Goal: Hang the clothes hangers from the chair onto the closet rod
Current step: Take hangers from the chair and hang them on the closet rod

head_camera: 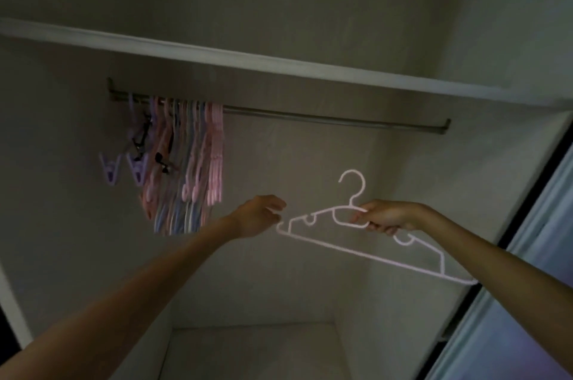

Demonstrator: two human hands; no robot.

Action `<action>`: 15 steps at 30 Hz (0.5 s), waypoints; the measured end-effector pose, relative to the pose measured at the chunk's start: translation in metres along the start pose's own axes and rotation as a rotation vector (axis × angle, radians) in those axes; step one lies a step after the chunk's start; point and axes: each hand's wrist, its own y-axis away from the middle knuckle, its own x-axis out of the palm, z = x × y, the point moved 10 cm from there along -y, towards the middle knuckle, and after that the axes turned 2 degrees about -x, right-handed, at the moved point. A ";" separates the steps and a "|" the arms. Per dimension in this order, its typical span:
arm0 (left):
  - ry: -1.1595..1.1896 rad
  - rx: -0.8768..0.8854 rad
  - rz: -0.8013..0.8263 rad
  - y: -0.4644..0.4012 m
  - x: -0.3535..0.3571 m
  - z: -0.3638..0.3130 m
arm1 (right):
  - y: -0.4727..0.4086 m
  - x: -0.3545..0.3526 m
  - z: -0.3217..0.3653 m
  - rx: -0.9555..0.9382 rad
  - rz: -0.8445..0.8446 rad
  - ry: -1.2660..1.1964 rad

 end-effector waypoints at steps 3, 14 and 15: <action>-0.003 0.033 -0.007 -0.015 -0.021 -0.023 | -0.004 -0.038 0.035 -0.064 -0.204 -0.129; -0.309 0.032 -0.558 -0.061 -0.150 -0.038 | -0.079 -0.042 0.194 -0.096 -0.475 0.421; -0.321 0.045 -0.606 -0.066 -0.160 -0.040 | -0.091 -0.036 0.200 -0.093 -0.463 0.414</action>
